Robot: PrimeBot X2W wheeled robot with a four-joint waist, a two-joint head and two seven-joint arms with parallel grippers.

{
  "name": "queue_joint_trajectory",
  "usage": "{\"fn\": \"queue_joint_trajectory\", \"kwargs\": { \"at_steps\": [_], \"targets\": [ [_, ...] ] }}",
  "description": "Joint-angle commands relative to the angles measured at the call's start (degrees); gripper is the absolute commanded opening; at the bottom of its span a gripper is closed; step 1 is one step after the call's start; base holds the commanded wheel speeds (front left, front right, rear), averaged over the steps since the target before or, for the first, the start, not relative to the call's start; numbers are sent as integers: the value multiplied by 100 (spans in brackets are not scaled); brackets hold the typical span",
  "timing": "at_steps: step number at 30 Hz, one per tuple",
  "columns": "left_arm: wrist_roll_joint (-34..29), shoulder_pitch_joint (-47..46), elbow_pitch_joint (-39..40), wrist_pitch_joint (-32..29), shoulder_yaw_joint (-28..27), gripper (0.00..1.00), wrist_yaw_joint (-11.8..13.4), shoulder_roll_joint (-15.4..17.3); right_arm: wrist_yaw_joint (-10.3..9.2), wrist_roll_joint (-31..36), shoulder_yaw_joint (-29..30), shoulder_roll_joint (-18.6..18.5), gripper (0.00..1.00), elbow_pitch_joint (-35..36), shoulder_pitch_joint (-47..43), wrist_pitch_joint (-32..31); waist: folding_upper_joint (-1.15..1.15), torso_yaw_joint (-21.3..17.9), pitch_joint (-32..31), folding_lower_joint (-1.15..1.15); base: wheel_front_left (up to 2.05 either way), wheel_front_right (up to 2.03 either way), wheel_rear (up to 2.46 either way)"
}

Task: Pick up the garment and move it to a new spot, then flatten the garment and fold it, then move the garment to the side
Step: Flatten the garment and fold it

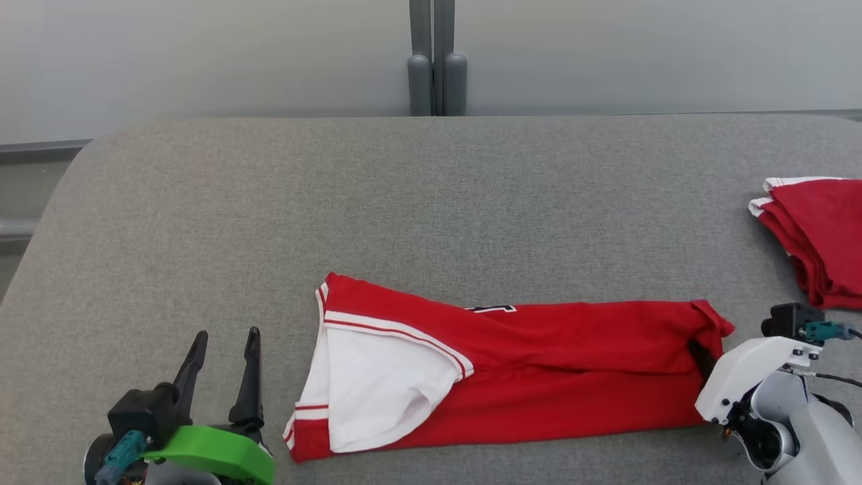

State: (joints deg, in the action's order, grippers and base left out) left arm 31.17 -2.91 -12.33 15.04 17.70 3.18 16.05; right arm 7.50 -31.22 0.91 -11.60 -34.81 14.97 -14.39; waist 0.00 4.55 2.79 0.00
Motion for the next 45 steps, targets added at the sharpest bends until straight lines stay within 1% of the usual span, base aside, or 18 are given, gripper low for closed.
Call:
{"fn": "queue_joint_trajectory", "kwargs": {
  "at_steps": [1, 4, 6, 11, 15, 20, 22, 24, 29, 31, 34, 36, 38, 45],
  "targets": [
    [-43, 19, -11, 16, -11, 100, -20, 10, -3, -70, 34, -116, 0, 38, 45, 68, 0, -58, -52, 0, 0, 0, 0],
    [-17, 71, -27, 16, -12, 100, -9, 11, -7, -39, 88, -369, 0, 108, -21, 158, 0, -136, -110, 0, 0, 0, 0],
    [-8, 86, -36, 16, -1, 100, -8, 12, -7, 168, 77, -543, 0, 159, -53, 197, 0, -183, -139, 0, 0, 0, 0],
    [11, 108, -64, 16, 44, 100, -28, -21, -3, 273, 45, -563, 0, 576, -87, 120, 0, -226, -225, 0, 0, 0, 0],
    [24, 131, -97, -14, 92, 100, -49, -12, -3, 215, -167, -298, 0, 1323, -194, -72, 0, -158, -315, 0, 0, 0, 0],
    [19, 109, -86, -95, 129, 100, -35, 51, -2, -18, -592, 40, 0, 2471, -409, -437, 0, 80, -350, 0, 0, 0, 0],
    [10, 71, -74, -127, 143, 100, -30, 74, -2, -73, -759, 230, 0, 2780, -445, -513, 0, 227, -346, 0, 0, 0, 0],
    [-7, 35, -48, -167, 168, 100, -35, 89, -2, -167, -910, 414, 0, 2940, -479, -578, 0, 389, -332, 0, 0, 0, 0],
    [-47, -84, 11, -232, 233, 100, -47, 87, -2, -12, -1243, 701, 0, 2814, -321, -492, 0, 901, -208, 0, 0, 0, 0],
    [-48, -122, 21, -242, 240, 100, -41, 82, -2, 65, -1373, 766, 0, 2672, -200, -417, 0, 1093, -110, 0, 0, 0, 0],
    [-33, -171, 0, -222, 233, 100, -45, 82, -3, 117, -1544, 815, 0, 2270, -29, -278, 0, 1329, 17, 0, 0, 0, 0],
    [-34, -195, -17, -206, 244, 100, -60, 76, -3, -24, -1628, 844, 0, 1977, 104, -228, 0, 1443, 89, 0, 0, 0, 0],
    [-35, -211, -46, -194, 259, 100, -71, 76, -2, -31, -1755, 858, 0, 1683, 243, -188, 0, 1529, 139, 0, 0, 0, 0],
    [-15, -287, -155, -144, 265, 100, -95, 30, -2, -361, -2216, 859, 0, 855, 625, 177, 0, 1624, 243, 0, 0, 0, 0]
  ]
}}
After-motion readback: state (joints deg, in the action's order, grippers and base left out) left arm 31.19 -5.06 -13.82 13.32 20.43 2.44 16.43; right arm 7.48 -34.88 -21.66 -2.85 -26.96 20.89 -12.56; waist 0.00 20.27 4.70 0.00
